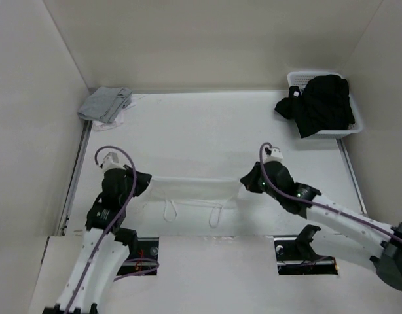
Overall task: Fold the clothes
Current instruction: Fold the tank top
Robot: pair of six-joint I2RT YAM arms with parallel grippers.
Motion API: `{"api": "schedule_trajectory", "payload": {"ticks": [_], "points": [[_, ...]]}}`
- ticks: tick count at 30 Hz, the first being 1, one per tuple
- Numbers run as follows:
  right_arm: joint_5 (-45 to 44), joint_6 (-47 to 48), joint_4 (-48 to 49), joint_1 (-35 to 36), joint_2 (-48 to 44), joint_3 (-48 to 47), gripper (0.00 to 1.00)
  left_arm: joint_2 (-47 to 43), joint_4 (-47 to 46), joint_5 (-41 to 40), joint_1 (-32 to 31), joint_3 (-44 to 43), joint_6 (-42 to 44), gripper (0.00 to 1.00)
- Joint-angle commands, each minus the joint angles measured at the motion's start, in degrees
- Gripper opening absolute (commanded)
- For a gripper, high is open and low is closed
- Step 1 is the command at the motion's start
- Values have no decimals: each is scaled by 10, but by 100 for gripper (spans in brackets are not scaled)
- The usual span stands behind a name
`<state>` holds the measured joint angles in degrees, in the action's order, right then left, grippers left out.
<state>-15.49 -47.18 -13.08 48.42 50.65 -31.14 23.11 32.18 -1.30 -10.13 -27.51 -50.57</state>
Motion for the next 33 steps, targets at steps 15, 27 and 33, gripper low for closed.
{"api": "schedule_trajectory", "payload": {"ticks": [15,27,33], "points": [[220,115,235,-246,386,-223,3,538,-519,-12,23,-99,-34,4],[187,103,278,-243,321,-112,3,490,-572,25,38,-2,-37,6],[170,97,283,-226,259,-39,3,399,-586,52,57,90,-37,6]]}}
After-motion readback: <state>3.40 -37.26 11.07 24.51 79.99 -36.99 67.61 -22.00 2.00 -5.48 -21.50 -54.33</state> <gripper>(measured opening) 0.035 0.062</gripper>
